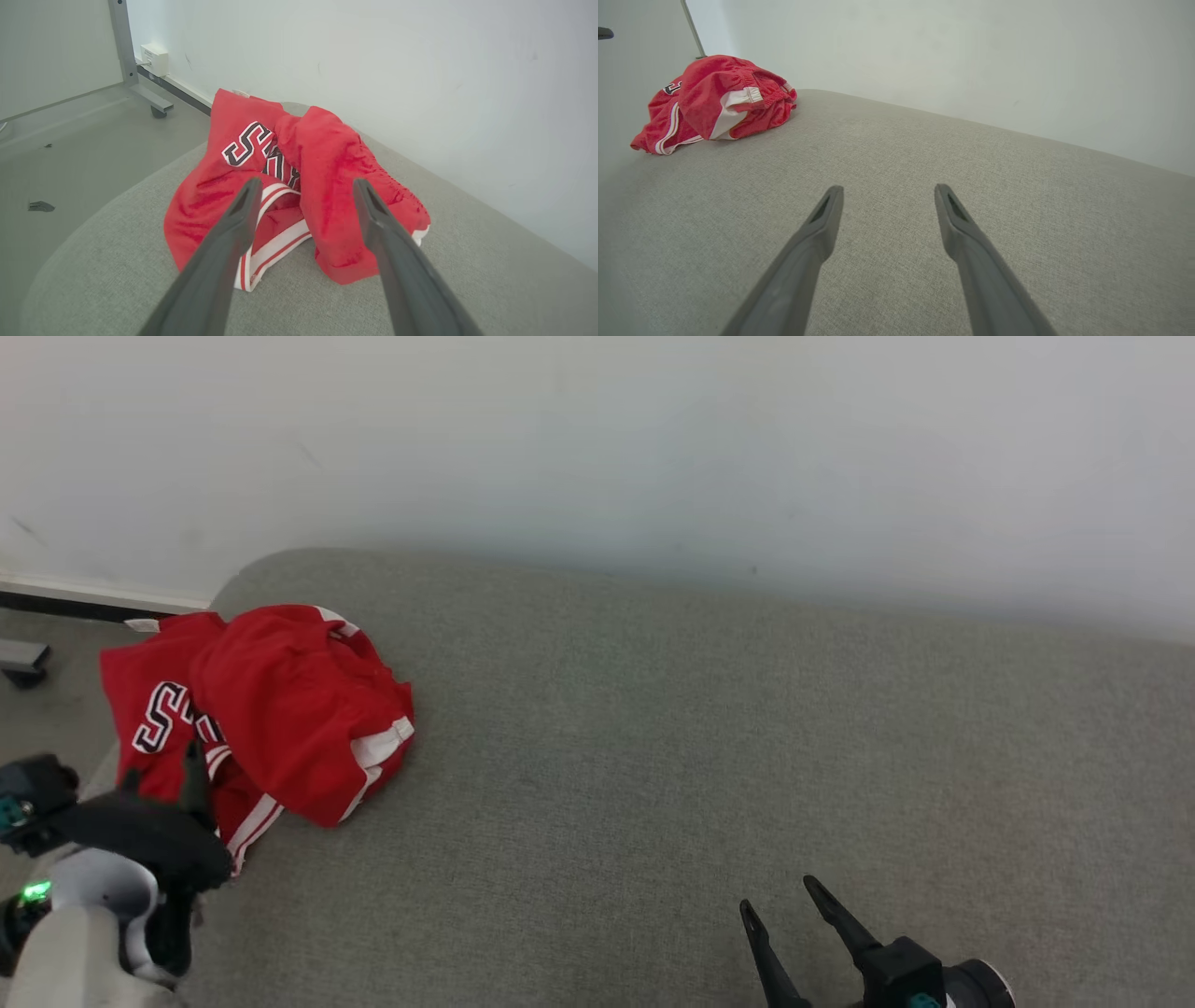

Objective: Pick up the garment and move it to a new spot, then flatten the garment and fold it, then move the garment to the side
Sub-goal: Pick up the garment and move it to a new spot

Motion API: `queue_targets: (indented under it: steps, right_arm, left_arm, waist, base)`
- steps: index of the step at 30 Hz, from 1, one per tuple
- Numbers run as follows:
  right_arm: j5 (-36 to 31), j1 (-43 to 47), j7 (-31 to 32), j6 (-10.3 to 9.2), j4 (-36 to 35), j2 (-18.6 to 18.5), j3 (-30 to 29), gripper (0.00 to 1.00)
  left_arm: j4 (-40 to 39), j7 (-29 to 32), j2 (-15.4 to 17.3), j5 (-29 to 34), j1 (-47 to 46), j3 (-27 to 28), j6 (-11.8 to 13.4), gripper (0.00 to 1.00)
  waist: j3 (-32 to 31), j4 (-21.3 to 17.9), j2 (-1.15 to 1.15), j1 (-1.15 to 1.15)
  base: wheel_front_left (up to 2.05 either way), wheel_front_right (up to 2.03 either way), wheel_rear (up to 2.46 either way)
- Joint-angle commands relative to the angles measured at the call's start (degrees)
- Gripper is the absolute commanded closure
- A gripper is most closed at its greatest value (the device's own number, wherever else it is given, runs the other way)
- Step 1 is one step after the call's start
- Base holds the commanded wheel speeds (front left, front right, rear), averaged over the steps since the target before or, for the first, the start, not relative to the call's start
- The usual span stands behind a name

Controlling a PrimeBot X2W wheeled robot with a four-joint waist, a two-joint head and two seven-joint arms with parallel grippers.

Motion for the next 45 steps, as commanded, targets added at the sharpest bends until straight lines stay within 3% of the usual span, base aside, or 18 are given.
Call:
queue_targets:
  steps: [1, 8, 14, 19, 20, 22, 23, 29, 37, 45]
  right_arm:
    - [-1.2, -0.5, 0.4, -0.14, -1.0, -0.1, 0.1, 0.00]
    - [-4.7, -1.0, 3.1, -0.14, -6.0, -0.1, 1.2, 0.00]
    - [-5.6, -1.4, 4.5, -0.14, -9.2, -0.1, 1.8, 0.00]
    - [-5.7, -1.4, 4.7, -0.14, -10.3, -0.1, 1.3, 0.00]
    - [-5.7, -1.4, 4.7, -0.14, -10.4, -0.1, 1.2, 0.00]
    - [-5.4, -1.4, 4.6, -0.14, -10.2, -0.1, 1.0, 0.00]
    - [-5.1, -1.4, 4.5, -0.14, -10.0, -0.1, 1.0, 0.00]
    - [-3.4, -1.8, 3.5, -0.14, -8.7, -0.1, 1.3, 0.00]
    - [0.4, -2.0, 1.0, -0.14, -5.6, -0.1, 0.4, 0.00]
    - [3.6, -2.6, -1.4, -0.14, -1.8, -0.1, -0.3, 0.00]
  left_arm:
    - [0.9, 0.5, 0.6, -1.0, -1.8, 0.6, 0.0, 0.00]
    - [5.2, 5.7, 4.0, -2.4, -8.7, 1.4, 1.0, 0.00]
    - [8.6, 9.3, 8.6, 1.3, -11.8, -0.9, 3.4, 0.00]
    - [9.2, 10.7, 9.4, 1.9, -12.1, -1.7, 4.4, 0.00]
    - [9.2, 11.3, 9.4, 1.9, -12.1, -1.8, 4.5, 0.18]
    - [9.6, 11.5, 10.1, 1.9, -12.2, -2.1, 3.8, 0.93]
    - [9.5, 11.4, 10.2, 2.0, -12.2, -2.3, 3.7, 1.00]
    - [7.2, 10.0, 11.5, 3.3, -13.1, -4.0, 2.5, 1.00]
    - [0.2, 11.7, 14.1, 2.6, -16.9, -6.8, -3.1, 1.00]
    - [-9.3, 14.7, 11.9, -0.5, -21.3, -13.3, -5.1, 1.00]
  waist:
    - [5.9, -5.0, -0.01, -0.01]
    - [12.0, -8.5, -0.01, -0.01]
    - [15.4, -11.0, -0.01, -0.01]
    - [16.4, -11.5, -0.01, -0.01]
    - [16.4, -11.5, -0.01, -0.01]
    - [16.3, -11.4, -0.01, -0.01]
    - [16.0, -11.2, -0.01, -0.01]
    - [13.4, -10.1, -0.01, -0.01]
    - [7.6, -9.4, -0.01, -0.01]
    - [2.3, -11.8, -0.01, -0.01]
  base:
    - [0.00, 0.00, 0.00]
    - [0.00, 0.00, 0.00]
    - [0.00, 0.00, 0.00]
    - [0.00, 0.00, 0.00]
    - [0.00, 0.00, 0.00]
    - [0.00, 0.00, 0.00]
    - [0.00, 0.00, 0.00]
    - [0.00, 0.00, 0.00]
    - [0.00, 0.00, 0.00]
    - [0.00, 0.00, 0.00]
